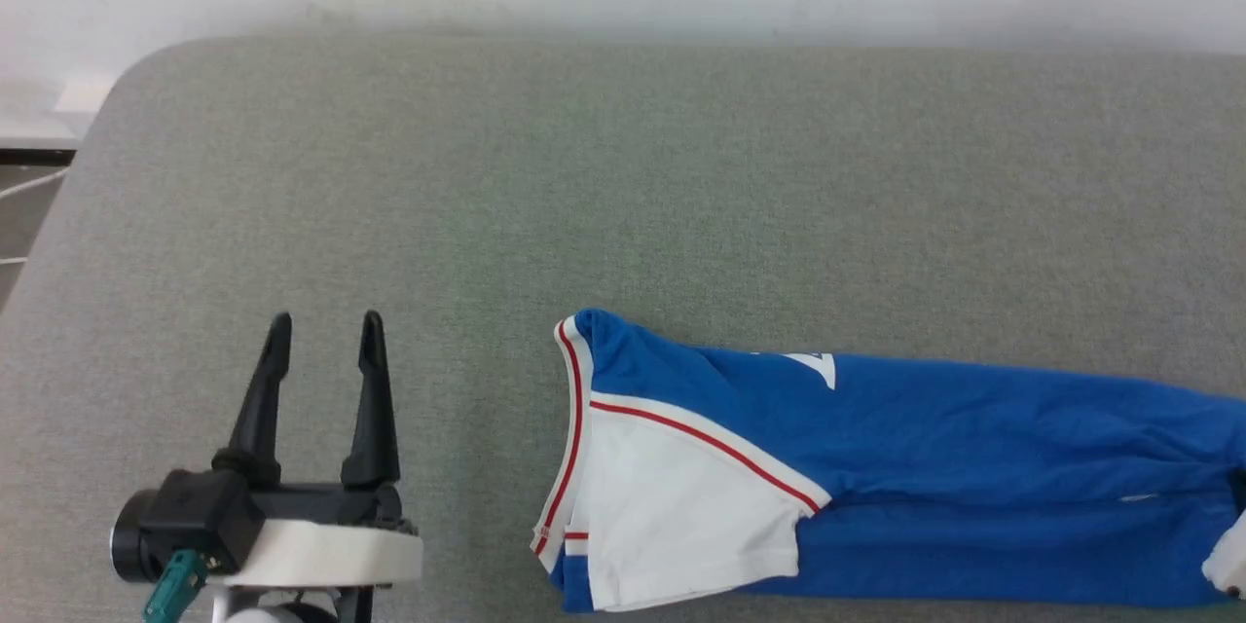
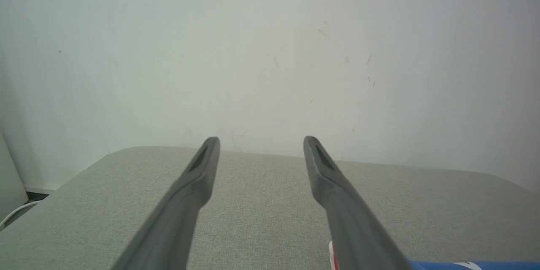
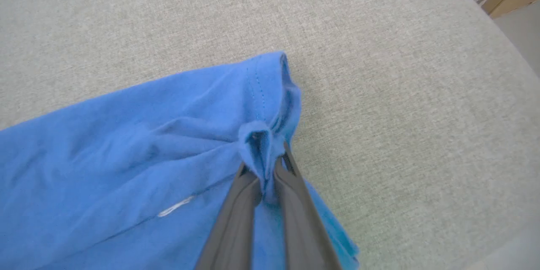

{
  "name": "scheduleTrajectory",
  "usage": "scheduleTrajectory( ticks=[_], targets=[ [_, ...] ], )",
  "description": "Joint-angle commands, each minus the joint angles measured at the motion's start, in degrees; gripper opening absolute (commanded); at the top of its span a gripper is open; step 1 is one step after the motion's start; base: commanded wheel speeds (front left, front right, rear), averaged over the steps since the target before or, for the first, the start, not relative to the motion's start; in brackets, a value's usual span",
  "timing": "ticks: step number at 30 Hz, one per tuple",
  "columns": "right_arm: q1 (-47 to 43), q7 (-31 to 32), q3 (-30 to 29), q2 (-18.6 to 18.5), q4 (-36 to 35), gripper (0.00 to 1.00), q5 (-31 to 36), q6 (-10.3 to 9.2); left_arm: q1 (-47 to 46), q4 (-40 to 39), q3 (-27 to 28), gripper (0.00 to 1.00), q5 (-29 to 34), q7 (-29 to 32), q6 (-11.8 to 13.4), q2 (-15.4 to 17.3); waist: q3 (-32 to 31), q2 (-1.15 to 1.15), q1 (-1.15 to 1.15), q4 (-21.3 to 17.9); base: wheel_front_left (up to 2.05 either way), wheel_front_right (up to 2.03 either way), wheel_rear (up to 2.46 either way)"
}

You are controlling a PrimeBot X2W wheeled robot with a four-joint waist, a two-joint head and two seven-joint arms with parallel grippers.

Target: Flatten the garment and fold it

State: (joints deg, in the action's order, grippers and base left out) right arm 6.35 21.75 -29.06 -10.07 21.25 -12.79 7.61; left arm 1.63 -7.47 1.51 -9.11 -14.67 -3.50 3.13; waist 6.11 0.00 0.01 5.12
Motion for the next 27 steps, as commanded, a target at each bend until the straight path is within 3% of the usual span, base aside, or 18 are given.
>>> scheduleTrajectory(
  ticks=[1, 16, 22, 27],
  targets=[
    [-0.8, 0.3, 0.3, 0.5, -1.0, 0.0, -0.9, -0.12, 0.9, 0.3, -0.1, 1.0, -0.2, -0.3, -0.3, -0.2, -0.8, 0.0, -0.01, 0.5, 0.0, 0.0, 0.0],
    [-13.1, 12.2, 15.8, 5.0, -26.9, 0.0, -8.6, -0.12, 3.8, 1.0, -0.6, 1.0, -0.3, -0.3, -0.4, -0.2, -6.0, 0.0, -0.01, 5.0, 0.0, 0.0, 0.0],
    [-13.6, 14.8, 24.1, 6.8, -30.9, 0.0, -13.3, -0.12, 4.3, 1.2, -0.9, 1.0, -0.4, -0.3, -0.4, -0.2, -7.0, 0.0, -0.01, 7.9, 0.0, 0.0, 0.0],
    [-10.2, 13.7, 30.1, 7.1, -29.1, 0.0, -16.4, -0.12, 4.0, 1.3, -1.4, 1.0, -0.3, -0.3, -0.6, -0.2, -6.5, 0.0, -0.01, 10.6, 0.0, 0.0, 0.0]
  ],
)
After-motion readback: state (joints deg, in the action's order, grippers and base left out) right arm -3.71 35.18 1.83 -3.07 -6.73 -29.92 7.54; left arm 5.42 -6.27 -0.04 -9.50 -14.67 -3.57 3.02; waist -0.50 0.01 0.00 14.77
